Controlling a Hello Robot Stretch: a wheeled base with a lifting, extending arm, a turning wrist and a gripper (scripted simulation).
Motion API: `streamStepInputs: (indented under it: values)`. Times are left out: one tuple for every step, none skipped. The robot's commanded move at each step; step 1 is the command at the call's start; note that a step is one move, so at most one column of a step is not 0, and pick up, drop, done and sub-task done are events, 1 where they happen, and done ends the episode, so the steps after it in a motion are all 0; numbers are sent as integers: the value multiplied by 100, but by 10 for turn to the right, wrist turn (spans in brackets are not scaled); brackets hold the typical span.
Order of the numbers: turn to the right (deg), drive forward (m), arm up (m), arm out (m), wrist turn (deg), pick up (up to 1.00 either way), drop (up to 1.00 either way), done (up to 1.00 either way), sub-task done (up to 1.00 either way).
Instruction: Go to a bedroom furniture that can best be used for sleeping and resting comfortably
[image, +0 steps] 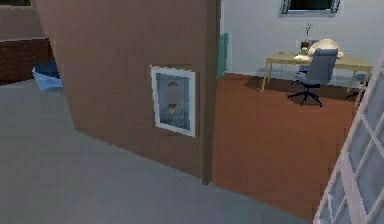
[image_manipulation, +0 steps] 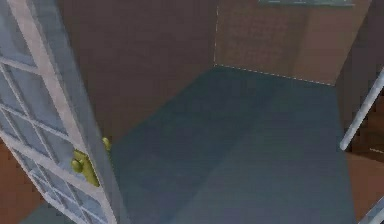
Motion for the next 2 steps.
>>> streamStepInputs:
  values:
    - [0,40,0,0,0,0,0,0,0]
    - [270,0,0,0,0,0,0,0,0]
